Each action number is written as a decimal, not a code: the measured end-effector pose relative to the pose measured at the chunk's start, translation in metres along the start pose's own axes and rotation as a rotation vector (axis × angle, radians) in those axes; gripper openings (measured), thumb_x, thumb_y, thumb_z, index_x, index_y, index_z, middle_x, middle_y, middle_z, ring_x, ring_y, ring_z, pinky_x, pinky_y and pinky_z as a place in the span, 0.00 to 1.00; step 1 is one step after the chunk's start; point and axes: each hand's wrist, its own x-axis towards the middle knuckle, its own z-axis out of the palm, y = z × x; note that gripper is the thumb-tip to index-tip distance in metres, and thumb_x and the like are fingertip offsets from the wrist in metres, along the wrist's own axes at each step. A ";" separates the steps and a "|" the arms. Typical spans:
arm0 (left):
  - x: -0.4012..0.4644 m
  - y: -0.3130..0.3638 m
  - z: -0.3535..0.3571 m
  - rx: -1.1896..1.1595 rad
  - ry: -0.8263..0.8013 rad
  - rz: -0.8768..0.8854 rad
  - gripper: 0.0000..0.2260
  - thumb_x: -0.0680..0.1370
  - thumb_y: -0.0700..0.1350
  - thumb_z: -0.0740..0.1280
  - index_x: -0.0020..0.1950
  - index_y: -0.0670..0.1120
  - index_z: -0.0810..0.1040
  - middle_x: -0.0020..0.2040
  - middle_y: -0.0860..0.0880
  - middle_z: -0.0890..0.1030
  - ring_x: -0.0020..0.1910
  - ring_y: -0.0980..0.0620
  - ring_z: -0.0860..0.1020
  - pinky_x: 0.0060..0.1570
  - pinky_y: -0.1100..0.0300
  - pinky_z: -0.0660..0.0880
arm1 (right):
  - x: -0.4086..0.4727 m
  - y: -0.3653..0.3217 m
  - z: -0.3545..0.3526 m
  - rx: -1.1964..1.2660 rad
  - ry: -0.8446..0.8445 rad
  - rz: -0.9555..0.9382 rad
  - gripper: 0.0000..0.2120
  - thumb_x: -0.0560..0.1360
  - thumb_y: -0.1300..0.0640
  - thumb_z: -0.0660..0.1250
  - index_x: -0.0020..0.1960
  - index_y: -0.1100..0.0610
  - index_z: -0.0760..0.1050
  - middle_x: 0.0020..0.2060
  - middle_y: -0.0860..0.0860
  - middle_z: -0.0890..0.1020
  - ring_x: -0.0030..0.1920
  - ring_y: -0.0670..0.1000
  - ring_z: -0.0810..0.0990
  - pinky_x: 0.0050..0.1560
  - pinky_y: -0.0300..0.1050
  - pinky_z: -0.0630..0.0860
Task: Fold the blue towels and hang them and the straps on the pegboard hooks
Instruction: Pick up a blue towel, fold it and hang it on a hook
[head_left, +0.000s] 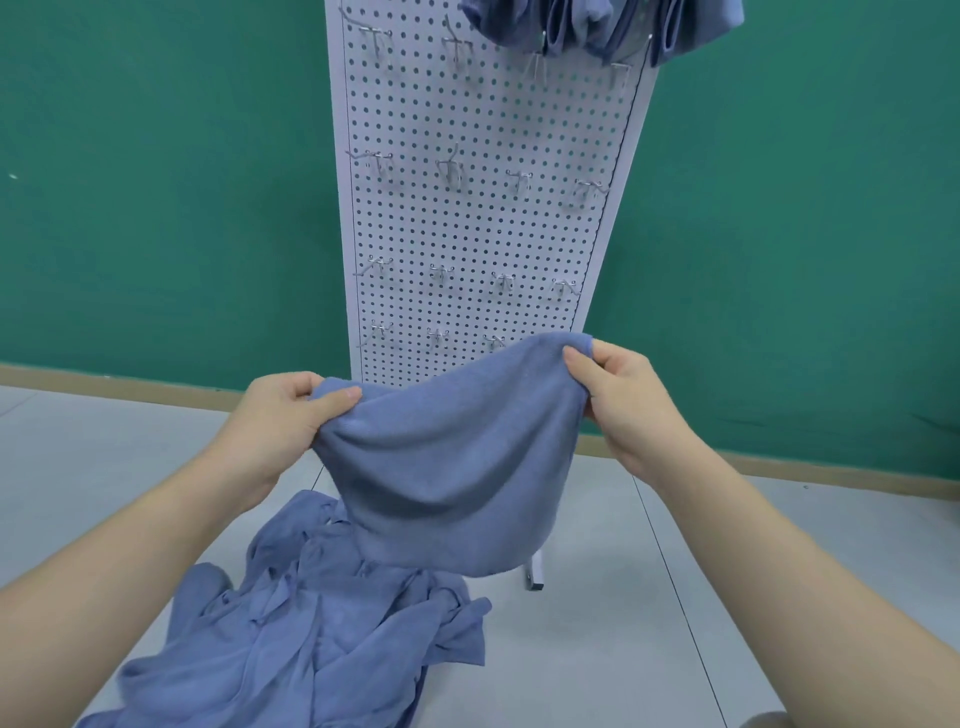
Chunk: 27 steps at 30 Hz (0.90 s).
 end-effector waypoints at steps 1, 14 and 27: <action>0.001 0.000 -0.001 0.015 0.023 0.018 0.19 0.77 0.50 0.74 0.43 0.33 0.76 0.38 0.43 0.75 0.41 0.48 0.71 0.46 0.51 0.67 | 0.000 0.001 0.000 -0.023 -0.002 -0.022 0.17 0.80 0.47 0.64 0.53 0.61 0.82 0.44 0.62 0.81 0.44 0.53 0.75 0.48 0.53 0.72; 0.002 0.013 -0.003 -0.414 0.133 -0.169 0.09 0.80 0.49 0.73 0.52 0.43 0.83 0.48 0.51 0.88 0.49 0.54 0.84 0.56 0.58 0.77 | 0.001 0.004 -0.004 0.106 -0.037 0.237 0.26 0.82 0.41 0.65 0.60 0.65 0.81 0.55 0.60 0.86 0.53 0.56 0.85 0.64 0.59 0.80; 0.002 0.008 -0.008 -0.119 0.170 -0.113 0.02 0.78 0.39 0.73 0.50 0.41 0.85 0.51 0.44 0.86 0.46 0.48 0.82 0.53 0.52 0.80 | -0.002 0.007 -0.008 -0.015 -0.089 0.098 0.12 0.85 0.57 0.62 0.57 0.57 0.84 0.54 0.58 0.87 0.48 0.54 0.83 0.61 0.62 0.79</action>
